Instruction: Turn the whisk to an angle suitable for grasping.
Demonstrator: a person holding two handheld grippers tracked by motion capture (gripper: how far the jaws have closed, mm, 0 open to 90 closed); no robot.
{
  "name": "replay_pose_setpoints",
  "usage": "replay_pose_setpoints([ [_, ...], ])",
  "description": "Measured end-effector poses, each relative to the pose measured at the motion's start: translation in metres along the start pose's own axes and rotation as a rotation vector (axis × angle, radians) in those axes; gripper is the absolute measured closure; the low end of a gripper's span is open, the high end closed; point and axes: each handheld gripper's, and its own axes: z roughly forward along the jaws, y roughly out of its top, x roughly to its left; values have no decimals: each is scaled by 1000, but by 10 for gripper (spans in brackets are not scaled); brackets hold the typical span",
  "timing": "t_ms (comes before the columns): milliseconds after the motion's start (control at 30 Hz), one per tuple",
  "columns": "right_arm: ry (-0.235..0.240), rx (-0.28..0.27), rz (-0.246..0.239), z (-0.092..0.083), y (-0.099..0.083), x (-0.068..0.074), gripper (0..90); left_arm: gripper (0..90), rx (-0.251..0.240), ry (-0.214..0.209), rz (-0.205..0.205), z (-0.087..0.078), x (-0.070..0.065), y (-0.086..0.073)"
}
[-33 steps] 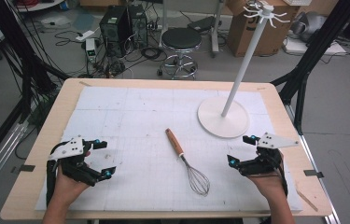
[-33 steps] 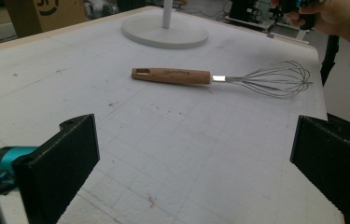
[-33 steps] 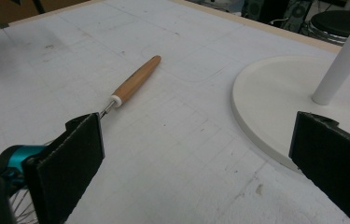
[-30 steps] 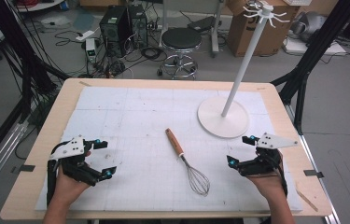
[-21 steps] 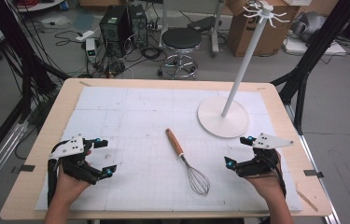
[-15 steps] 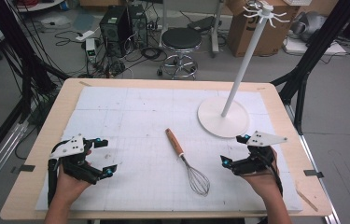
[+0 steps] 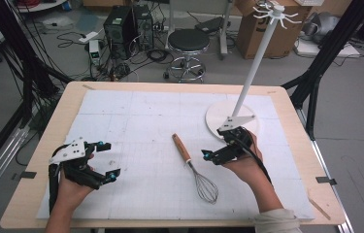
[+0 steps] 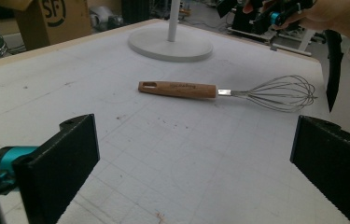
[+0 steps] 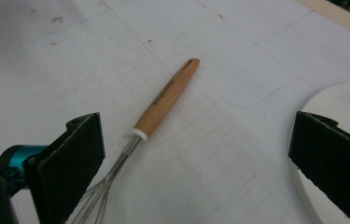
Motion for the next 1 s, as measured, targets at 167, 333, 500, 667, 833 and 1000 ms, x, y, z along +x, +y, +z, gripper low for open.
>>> replay_pose_setpoints([
  [167, 13, 73, -30, 27, 18, 4, 24, 17, -4, -5, -1, 0, 0, 0],
  [333, 41, 153, -11, 54, 24, 5, 53, 17, 2, -7, 4, 2, 0, 0],
  [500, 67, 219, 12, 69, 24, 3, 162, 17, 9, -6, 3, 3, 0, 0],
  [667, 78, 273, 7, 79, 22, 5, 186, 17, 9, -10, 6, 4, -1, 0],
  [833, 106, 363, -7, 98, 18, 13, 273, 17, 14, -15, 11, 6, -2, 1],
  [1000, 98, 439, -47, 108, 15, 19, 403, 17, 13, -17, 12, 6, -2, 1],
])
